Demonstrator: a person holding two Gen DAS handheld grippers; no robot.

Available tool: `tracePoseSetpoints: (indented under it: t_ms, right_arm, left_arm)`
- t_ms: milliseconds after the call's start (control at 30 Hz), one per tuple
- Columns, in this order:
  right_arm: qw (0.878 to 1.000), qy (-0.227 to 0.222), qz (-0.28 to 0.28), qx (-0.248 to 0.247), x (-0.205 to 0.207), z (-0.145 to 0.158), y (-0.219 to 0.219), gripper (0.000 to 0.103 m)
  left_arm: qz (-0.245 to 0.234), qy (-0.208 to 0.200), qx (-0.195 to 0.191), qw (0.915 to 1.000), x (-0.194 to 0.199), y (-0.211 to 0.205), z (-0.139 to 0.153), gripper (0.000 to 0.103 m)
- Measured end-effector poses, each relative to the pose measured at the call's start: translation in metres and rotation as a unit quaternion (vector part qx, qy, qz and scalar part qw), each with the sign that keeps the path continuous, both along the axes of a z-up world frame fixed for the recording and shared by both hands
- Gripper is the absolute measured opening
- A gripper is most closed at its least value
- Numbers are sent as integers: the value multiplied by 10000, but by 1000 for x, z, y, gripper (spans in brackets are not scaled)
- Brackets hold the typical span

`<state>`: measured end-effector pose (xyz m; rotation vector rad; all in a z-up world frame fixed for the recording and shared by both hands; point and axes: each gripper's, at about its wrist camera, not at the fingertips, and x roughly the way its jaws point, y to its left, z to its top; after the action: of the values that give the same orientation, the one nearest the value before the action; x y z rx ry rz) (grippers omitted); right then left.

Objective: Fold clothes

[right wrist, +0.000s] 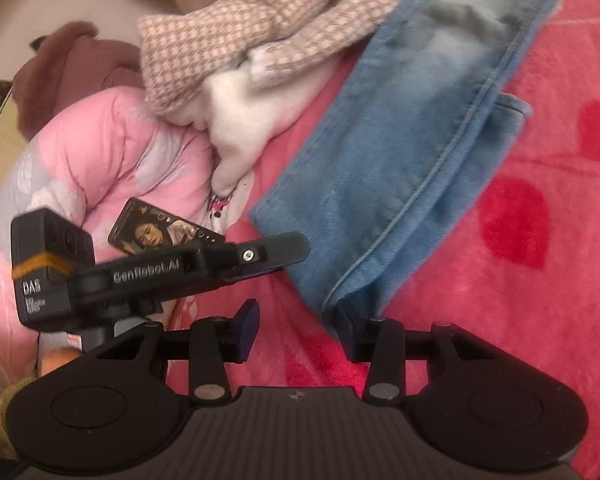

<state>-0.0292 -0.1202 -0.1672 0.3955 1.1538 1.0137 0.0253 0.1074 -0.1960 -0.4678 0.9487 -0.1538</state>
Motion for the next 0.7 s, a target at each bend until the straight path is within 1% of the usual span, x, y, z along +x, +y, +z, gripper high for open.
tracePoseSetpoints:
  t_ms: [133, 200, 267, 333, 400, 500, 533, 567, 633, 700]
  right_arm:
    - [9996, -243, 60, -129, 0, -2, 6, 45]
    - [9983, -540, 123, -204, -4, 1, 8, 44]
    - [9945, -998, 144, -287, -11, 7, 12, 41]
    - [9874, -1516, 109, -437, -18, 11, 16, 37]
    - [9777, -2018, 76, -570, -24, 15, 21, 33]
    - [9663, -2496, 90, -632, -30, 20, 27, 18]
    - [9651, -2553, 26, -590, -30, 23, 26, 12]
    - [9638, -2609, -39, -547, -29, 26, 25, 11]
    - [9692, -2422, -357, -251, -19, 34, 17, 7]
    - [9781, -1923, -758, 225, 2, 37, 0, 6]
  left_arm:
    - [33, -55, -191, 9998, 3, 3, 4, 47]
    - [14, -121, -236, 9996, 5, 3, 8, 47]
    - [-28, -231, -259, 9994, 7, 1, 13, 47]
    - [-75, -361, -295, 9989, 9, -2, 19, 47]
    - [-121, -457, -315, 9984, 13, -5, 24, 47]
    - [-162, -601, -310, 9976, 18, -8, 30, 47]
    - [-162, -662, -298, 9972, 18, -9, 33, 48]
    - [-159, -745, -306, 9966, 18, -9, 36, 48]
    - [-139, -943, -346, 9948, 16, -7, 44, 51]
    - [-138, -1212, -390, 9918, 14, -4, 53, 54]
